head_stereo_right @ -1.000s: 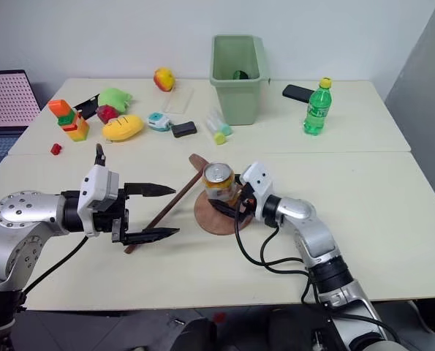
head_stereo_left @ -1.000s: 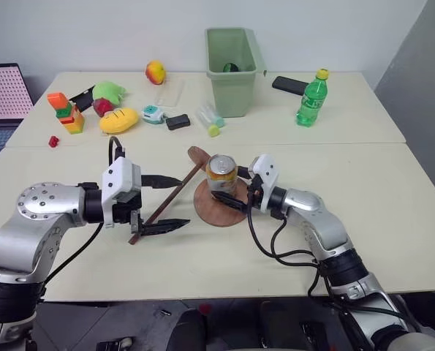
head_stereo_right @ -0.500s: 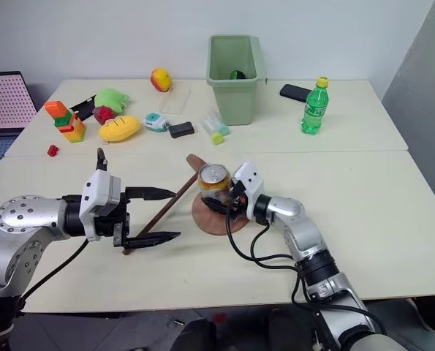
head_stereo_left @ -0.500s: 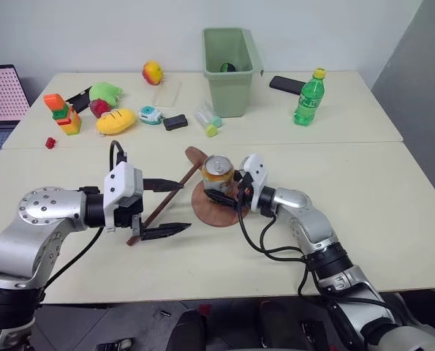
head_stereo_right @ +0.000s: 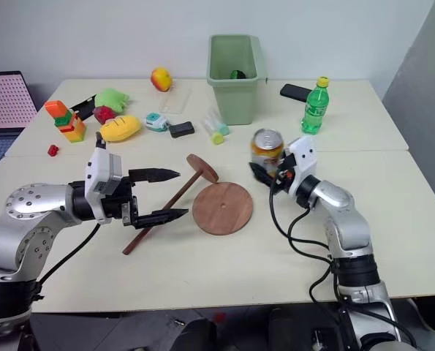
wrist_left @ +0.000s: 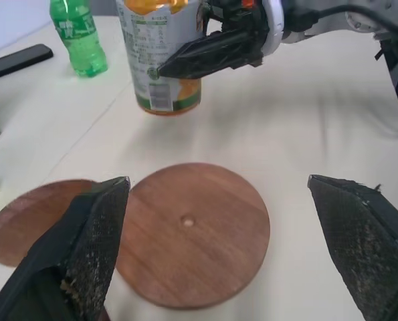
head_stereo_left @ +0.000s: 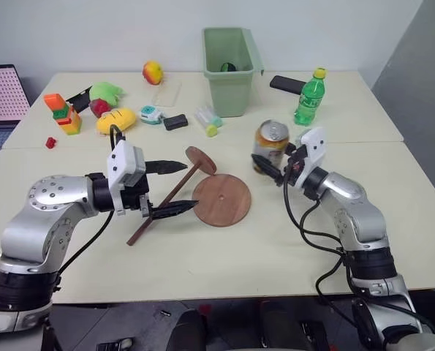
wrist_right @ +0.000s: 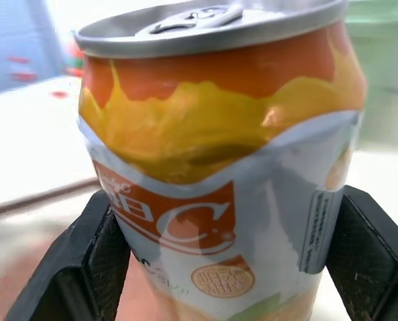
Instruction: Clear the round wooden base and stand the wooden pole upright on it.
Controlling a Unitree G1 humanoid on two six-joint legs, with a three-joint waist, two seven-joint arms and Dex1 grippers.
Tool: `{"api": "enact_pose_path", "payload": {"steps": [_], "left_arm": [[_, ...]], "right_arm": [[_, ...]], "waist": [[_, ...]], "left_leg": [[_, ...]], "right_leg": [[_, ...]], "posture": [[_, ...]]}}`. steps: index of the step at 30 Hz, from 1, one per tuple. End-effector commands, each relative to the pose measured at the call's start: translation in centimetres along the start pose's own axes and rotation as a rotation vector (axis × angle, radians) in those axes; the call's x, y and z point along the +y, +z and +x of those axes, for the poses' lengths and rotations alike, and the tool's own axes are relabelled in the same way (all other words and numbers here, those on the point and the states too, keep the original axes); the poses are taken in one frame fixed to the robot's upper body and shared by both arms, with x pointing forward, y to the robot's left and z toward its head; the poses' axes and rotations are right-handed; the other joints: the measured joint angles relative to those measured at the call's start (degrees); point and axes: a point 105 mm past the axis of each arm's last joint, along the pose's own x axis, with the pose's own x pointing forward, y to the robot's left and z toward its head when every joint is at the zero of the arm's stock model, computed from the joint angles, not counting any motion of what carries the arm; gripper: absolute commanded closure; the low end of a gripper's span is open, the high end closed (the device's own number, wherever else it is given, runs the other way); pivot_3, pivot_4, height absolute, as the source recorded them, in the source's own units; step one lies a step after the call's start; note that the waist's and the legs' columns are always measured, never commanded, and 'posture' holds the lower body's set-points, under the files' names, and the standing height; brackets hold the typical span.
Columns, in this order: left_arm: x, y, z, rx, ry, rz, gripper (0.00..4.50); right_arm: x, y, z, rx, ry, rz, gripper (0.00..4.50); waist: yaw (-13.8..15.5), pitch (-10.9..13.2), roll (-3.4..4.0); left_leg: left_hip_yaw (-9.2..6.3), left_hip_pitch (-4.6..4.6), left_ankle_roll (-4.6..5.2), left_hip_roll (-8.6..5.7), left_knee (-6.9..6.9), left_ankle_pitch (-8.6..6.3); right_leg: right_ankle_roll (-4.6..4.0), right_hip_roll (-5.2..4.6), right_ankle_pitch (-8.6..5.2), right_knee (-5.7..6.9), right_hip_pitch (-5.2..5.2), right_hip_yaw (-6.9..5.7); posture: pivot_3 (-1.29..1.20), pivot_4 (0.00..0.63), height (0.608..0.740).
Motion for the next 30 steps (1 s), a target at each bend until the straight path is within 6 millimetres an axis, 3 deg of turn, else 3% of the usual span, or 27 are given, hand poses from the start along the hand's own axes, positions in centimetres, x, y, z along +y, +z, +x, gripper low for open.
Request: {"api": "enact_pose_path", "payload": {"steps": [1,5,9,10,12,14,22,26,28,30], "left_arm": [[0.3,0.9,0.4,-0.031,0.003,0.007,0.0],[0.1,0.8,0.5,-0.029,-0.005,0.007,0.0],[0.0,0.8,0.4,-0.029,-0.004,0.006,0.0],[0.0,0.8,0.4,-0.028,-0.004,0.006,0.0],[-0.1,0.8,0.3,-0.027,-0.004,0.006,0.0],[-0.2,0.8,0.3,-0.027,-0.003,0.007,0.0],[-0.3,0.8,0.4,-0.024,-0.009,0.012,0.0],[-0.3,0.8,0.5,-0.017,-0.024,0.017,0.0],[0.1,0.6,-0.1,0.009,-0.011,0.018,0.0],[0.6,0.2,-0.7,0.04,0.01,0.015,0.0]], "right_arm": [[-6.7,-0.4,0.3,-0.03,-0.315,-0.03,0.94],[-9.4,-2.0,0.4,-0.017,-0.449,0.017,0.94],[-10.2,-3.3,0.2,-0.012,-0.505,0.065,0.94],[-10.3,-3.7,0.1,-0.008,-0.514,0.076,0.94],[-9.9,-4.2,0.1,-0.003,-0.491,0.067,0.26],[-9.4,-4.4,0.2,-0.006,-0.465,0.057,0.03],[-8.7,-4.6,-1.2,0.018,-0.422,0.036,0.03],[-7.7,-4.6,-3.4,0.077,-0.367,0.041,0.03],[-6.0,-3.4,-7.1,0.138,-0.251,-0.003,0.03],[-3.3,-1.6,-9.5,0.183,-0.088,-0.042,0.03]], "waist": [[-0.2,0.0,0.01],[-0.8,0.0,0.02],[-1.2,0.0,0.02],[-1.1,0.0,0.01],[-1.1,0.0,0.01],[-1.1,0.0,0.01],[-1.4,0.0,0.02],[-1.2,0.0,0.02],[-0.8,0.0,0.03],[0.5,0.0,0.25]], "left_leg": [[0.04,0.03,0.0,0.0,-0.01,0.0],[0.14,0.04,-0.16,0.02,-0.1,0.1],[0.11,0.03,-0.22,0.02,-0.09,0.13],[0.12,0.03,-0.22,0.01,-0.08,0.13],[0.09,0.06,-0.21,0.01,-0.04,0.13],[0.07,0.08,-0.22,0.0,-0.02,0.13],[0.11,0.07,-0.22,0.04,-0.05,0.14],[0.06,0.03,-0.22,0.03,-0.04,0.13],[0.06,0.01,-0.21,0.03,-0.03,0.13],[-0.01,-0.04,-0.11,0.0,-0.06,0.07]], "right_leg": [[0.0,0.0,0.0,0.01,0.0,0.04],[0.0,0.01,0.0,-0.03,-0.04,0.11],[0.0,-0.01,0.0,-0.08,0.01,0.09],[0.0,-0.01,0.0,-0.07,0.02,0.11],[0.0,-0.02,0.0,-0.06,0.08,0.09],[0.0,-0.02,0.0,-0.06,0.13,0.09],[0.0,-0.01,0.0,-0.02,0.05,0.13],[0.0,-0.01,0.0,-0.03,0.06,0.1],[0.0,-0.02,0.0,-0.04,0.06,0.1],[0.02,-0.03,-0.02,-0.06,0.02,0.08]], "posture": [[0.0,0.15,0.74],[0.0,0.15,0.74],[0.0,0.15,0.74],[0.0,0.15,0.74],[0.0,0.15,0.74],[0.0,0.15,0.74],[0.0,0.15,0.74],[0.0,0.15,0.74],[0.0,0.15,0.74],[0.0,0.15,0.74]]}}
